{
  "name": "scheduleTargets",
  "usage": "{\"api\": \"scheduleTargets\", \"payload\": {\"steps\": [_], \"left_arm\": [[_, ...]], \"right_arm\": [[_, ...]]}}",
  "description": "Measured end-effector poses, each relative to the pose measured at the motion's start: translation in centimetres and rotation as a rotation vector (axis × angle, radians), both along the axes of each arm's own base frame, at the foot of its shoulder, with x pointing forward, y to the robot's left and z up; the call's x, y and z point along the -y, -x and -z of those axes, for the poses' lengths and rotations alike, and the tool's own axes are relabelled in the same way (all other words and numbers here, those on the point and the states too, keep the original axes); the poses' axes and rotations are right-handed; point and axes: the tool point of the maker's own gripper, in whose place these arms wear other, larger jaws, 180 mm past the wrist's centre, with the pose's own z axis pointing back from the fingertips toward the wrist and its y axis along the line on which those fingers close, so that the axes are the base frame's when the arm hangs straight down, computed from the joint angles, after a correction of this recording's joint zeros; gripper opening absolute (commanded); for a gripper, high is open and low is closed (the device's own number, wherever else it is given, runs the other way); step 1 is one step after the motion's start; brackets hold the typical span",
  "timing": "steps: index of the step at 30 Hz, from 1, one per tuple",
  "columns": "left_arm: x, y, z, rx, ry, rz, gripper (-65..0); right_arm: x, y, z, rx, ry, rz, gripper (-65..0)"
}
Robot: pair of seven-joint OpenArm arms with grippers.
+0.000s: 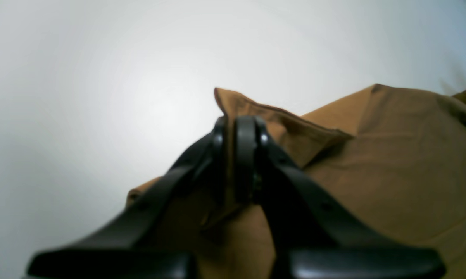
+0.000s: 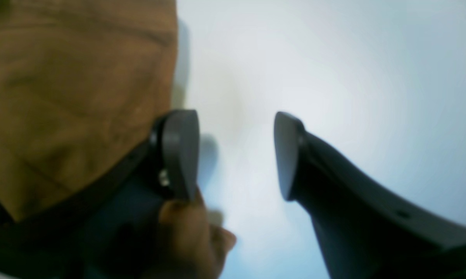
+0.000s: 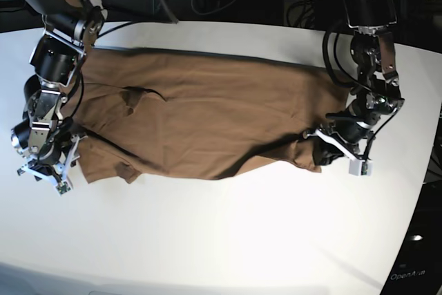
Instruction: Fold the T-shirt properly
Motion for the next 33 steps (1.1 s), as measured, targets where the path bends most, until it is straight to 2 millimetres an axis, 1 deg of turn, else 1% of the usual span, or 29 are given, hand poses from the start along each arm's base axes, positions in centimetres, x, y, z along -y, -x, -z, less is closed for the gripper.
{"api": "scheduleTargets", "payload": {"steps": [4, 10, 15, 18, 20, 24, 26, 30, 33], "left_arm": [[0.0, 0.0, 0.0, 0.000, 0.000, 0.000, -61.6], [0.0, 0.0, 0.0, 0.000, -0.001, 0.000, -61.6], [0.1, 0.0, 0.0, -0.001, 0.003, 0.000, -61.6], [0.1, 0.0, 0.0, 0.000, 0.003, 0.000, -61.6], [0.1, 0.0, 0.0, 0.000, 0.003, 0.000, -61.6], [0.1, 0.0, 0.0, -0.001, 0.002, 0.000, -61.6], [0.1, 0.0, 0.0, 0.002, 0.002, 0.000, -61.6], [0.1, 0.0, 0.0, 0.003, 0.003, -0.001, -61.6], [0.1, 0.0, 0.1, 0.001, 0.004, -0.001, -61.6]], "right_arm": [[-0.4, -0.7, 0.1, -0.002, -0.019, -0.005, -33.7], [-0.2, -0.4, 0.4, -0.050, -0.009, 0.031, -34.0], [-0.8, -0.7, 0.2, -0.087, -0.007, 0.054, -34.1], [-1.2, -1.4, -0.3, -0.073, -0.016, 0.054, -34.1], [-1.1, -1.3, -0.3, -0.088, -0.013, 0.068, -34.1], [-2.5, -1.0, 0.0, -0.109, -0.078, 0.093, -34.1], [-2.7, -1.3, -0.3, -0.111, -0.100, 0.105, -34.1], [-2.5, -1.4, -0.8, -0.125, -0.100, 0.128, -34.1], [-3.2, -1.7, -1.1, -0.127, -0.159, 0.143, -34.1]]}}
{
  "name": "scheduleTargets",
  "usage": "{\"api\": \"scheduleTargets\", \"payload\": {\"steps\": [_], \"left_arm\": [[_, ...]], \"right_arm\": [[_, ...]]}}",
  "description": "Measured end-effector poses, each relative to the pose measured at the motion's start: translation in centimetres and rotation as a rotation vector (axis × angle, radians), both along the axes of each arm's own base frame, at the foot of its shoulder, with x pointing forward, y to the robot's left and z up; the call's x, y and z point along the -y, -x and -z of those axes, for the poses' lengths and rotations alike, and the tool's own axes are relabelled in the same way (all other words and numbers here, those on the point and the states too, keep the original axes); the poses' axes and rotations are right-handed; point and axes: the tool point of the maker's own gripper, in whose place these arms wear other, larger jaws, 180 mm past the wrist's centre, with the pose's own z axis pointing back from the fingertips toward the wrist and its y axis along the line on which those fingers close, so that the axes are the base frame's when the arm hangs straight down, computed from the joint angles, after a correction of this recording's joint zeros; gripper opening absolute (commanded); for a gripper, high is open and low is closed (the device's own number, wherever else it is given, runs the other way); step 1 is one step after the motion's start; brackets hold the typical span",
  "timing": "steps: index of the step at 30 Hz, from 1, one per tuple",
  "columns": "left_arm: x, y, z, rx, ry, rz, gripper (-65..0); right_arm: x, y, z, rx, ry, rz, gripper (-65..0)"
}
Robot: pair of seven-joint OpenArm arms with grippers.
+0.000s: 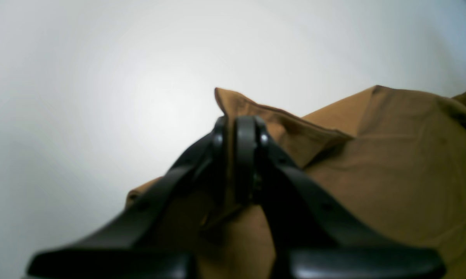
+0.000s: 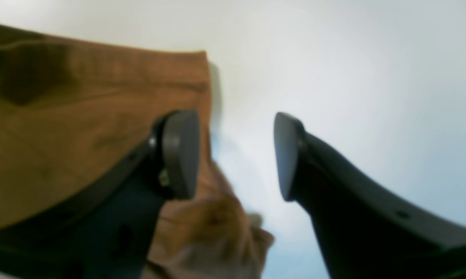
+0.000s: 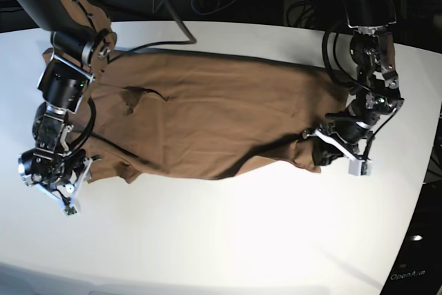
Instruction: Fold the T-shirt properly
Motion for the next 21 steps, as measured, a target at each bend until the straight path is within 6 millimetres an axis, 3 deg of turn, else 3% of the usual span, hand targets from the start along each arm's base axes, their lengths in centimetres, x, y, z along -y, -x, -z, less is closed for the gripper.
{"api": "scheduleTargets", "payload": {"steps": [7, 13, 21], "left_arm": [[0.0, 0.0, 0.0, 0.000, 0.000, 0.000, -61.6], [0.0, 0.0, 0.0, -0.002, -0.001, 0.001, -61.7], [0.0, 0.0, 0.0, -0.002, 0.000, 0.001, -61.7]], "right_arm": [[-0.1, -0.5, -0.4, -0.017, -0.124, 0.044, -34.0], [-1.4, -0.1, 1.9, -0.089, -0.193, 0.039, -34.1], [-1.5, -0.7, 1.5, -0.053, -0.202, 0.032, -34.1]]}}
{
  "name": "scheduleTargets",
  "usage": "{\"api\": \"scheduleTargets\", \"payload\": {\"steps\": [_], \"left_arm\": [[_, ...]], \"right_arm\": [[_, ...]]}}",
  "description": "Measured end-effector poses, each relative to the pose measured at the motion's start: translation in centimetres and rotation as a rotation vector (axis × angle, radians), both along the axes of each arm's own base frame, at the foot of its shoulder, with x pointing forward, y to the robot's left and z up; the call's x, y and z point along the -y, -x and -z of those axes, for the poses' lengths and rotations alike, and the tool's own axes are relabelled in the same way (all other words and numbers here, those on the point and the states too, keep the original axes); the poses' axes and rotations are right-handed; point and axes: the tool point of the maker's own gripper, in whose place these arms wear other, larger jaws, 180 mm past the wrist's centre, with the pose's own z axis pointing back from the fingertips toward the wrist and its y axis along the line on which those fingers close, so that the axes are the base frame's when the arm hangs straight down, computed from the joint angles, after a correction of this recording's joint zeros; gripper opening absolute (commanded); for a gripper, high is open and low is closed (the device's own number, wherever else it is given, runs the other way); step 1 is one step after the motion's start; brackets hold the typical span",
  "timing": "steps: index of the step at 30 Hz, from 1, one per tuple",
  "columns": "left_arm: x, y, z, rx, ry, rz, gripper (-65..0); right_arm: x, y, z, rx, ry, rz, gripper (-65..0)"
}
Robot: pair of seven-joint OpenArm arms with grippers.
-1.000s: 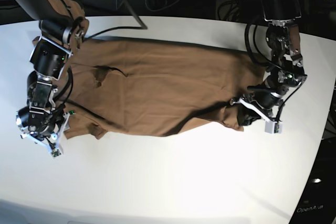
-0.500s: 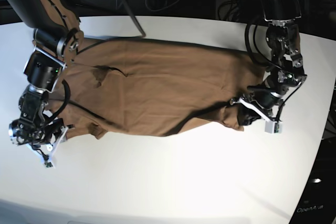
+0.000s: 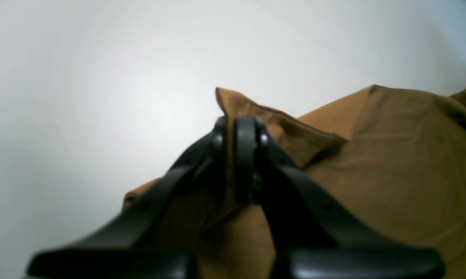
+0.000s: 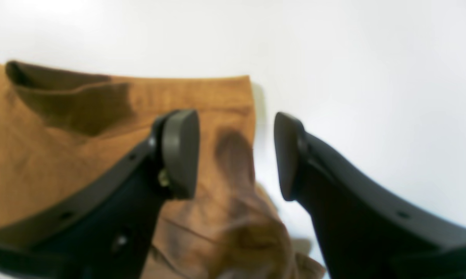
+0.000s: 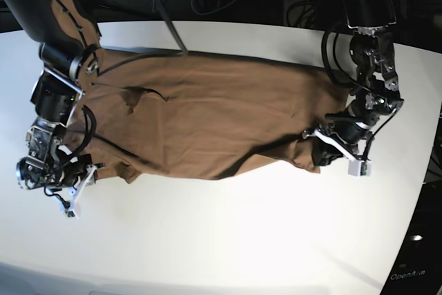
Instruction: Fold the T-shirt properly
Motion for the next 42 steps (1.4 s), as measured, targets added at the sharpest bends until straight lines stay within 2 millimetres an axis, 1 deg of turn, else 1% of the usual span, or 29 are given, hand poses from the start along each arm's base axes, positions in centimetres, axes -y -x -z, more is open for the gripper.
{"api": "scheduleTargets", "payload": {"steps": [4, 9, 11, 13, 16, 17, 18, 21, 22, 24, 27, 29, 33, 38, 40, 42], "left_arm": [[0.0, 0.0, 0.0, 0.000, 0.000, 0.000, -61.7], [0.0, 0.0, 0.0, 0.000, 0.000, 0.000, -61.7], [0.0, 0.0, 0.0, 0.001, 0.000, 0.000, -61.7], [0.0, 0.0, 0.0, 0.000, 0.001, 0.000, -61.7], [0.0, 0.0, 0.0, 0.000, -0.001, 0.000, -61.7], [0.0, 0.0, 0.0, 0.000, 0.000, 0.000, -61.7], [0.0, 0.0, 0.0, 0.000, 0.000, 0.000, -61.7], [0.0, 0.0, 0.0, 0.000, 0.000, 0.000, -61.7], [0.0, 0.0, 0.0, 0.000, 0.000, 0.000, -61.7], [0.1, 0.0, 0.0, 0.000, 0.002, 0.000, -61.7], [0.7, 0.0, 0.1, -0.001, 0.015, 0.003, -61.7], [0.6, 0.0, 0.1, -0.001, 0.013, 0.003, -61.7], [0.6, 0.0, 0.1, -0.002, 0.010, 0.002, -61.7], [0.6, 0.0, 0.1, -0.001, 0.010, 0.002, -61.7], [0.7, -0.1, -0.1, 0.006, 0.012, 0.002, -61.7], [0.8, -0.1, -0.2, 0.008, 0.014, 0.003, -61.7]], "right_arm": [[-0.2, -0.1, 0.2, 0.028, -0.009, -0.003, -34.1], [-0.3, 0.5, 1.3, 0.018, -0.030, -0.004, -34.1], [-0.6, 0.9, 2.4, 0.001, -0.063, 0.002, -34.1], [-0.7, 0.6, 2.5, 0.043, -0.144, 0.025, -34.1], [0.2, 0.8, 2.6, 0.054, -0.189, 0.058, -34.7], [0.5, 0.8, 2.6, 0.053, -0.189, 0.062, -36.1], [0.6, 0.9, 2.6, 0.051, -0.188, 0.063, -39.2], [0.7, 0.9, 2.7, 0.050, -0.178, 0.065, -53.0], [0.7, 0.9, 2.7, 0.049, -0.177, 0.065, -55.9], [0.7, 0.9, 2.7, 0.049, -0.177, 0.064, -58.8], [0.7, 0.9, 2.7, 0.048, -0.177, 0.064, -59.6], [0.7, 0.9, 2.7, 0.049, -0.177, 0.064, -60.6], [1.5, 1.3, 2.0, 0.043, -0.114, 0.049, -61.8], [3.4, 2.0, -0.5, 0.123, 0.014, 0.039, -61.7], [3.1, 2.1, -1.3, 0.140, 0.057, 0.007, -61.7], [2.1, 2.1, -2.0, 0.174, 0.066, -0.024, -61.5]]}}
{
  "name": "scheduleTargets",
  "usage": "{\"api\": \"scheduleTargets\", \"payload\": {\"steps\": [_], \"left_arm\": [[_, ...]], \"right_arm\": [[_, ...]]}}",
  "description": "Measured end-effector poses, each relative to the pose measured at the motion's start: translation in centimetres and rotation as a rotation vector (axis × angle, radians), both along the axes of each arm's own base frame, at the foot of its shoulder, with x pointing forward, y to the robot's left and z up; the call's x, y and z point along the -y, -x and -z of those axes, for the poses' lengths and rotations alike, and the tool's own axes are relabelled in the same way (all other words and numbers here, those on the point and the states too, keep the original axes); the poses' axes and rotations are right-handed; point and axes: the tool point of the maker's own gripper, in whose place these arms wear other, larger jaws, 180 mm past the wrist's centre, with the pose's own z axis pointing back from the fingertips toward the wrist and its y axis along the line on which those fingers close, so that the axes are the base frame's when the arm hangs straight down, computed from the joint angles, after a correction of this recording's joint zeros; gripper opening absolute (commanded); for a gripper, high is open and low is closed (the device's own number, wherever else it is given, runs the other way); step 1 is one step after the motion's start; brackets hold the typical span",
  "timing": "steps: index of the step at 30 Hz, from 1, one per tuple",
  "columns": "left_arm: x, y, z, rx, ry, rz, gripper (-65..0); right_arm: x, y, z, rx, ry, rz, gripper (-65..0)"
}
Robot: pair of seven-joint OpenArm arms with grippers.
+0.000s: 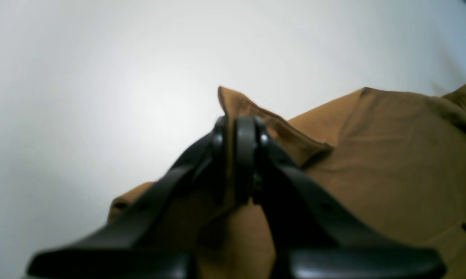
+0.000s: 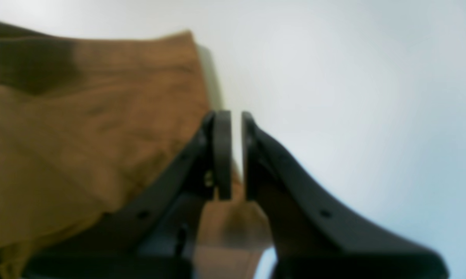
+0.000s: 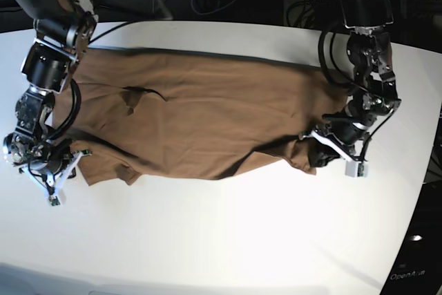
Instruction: Fold the T-shirt properly
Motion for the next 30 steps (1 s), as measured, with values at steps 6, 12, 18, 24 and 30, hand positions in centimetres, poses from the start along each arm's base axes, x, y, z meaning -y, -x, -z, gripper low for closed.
{"api": "scheduleTargets", "payload": {"steps": [6, 12, 18, 24, 30], "left_arm": [[0.0, 0.0, 0.0, -0.002, 0.000, 0.001, -61.7], [0.0, 0.1, 0.1, -0.005, 0.000, 0.000, -61.7], [0.2, 0.1, 0.2, -0.006, 0.002, 0.002, -61.7], [0.1, 0.1, 0.2, -0.005, 0.001, 0.002, -61.7], [0.1, 0.1, 0.2, -0.005, 0.000, 0.001, -61.7]], "right_arm": [[-0.2, 1.1, 0.6, -0.016, 0.011, -0.004, -61.4], [0.7, -0.5, 1.9, -0.130, -0.062, 0.033, -45.4], [1.0, -2.9, 1.5, -0.159, -0.217, 0.098, -29.6], [0.7, -3.9, 1.1, -0.147, -0.396, 0.178, -29.3], [0.7, -2.5, 2.6, -0.178, -0.538, 0.264, -29.2]]}}
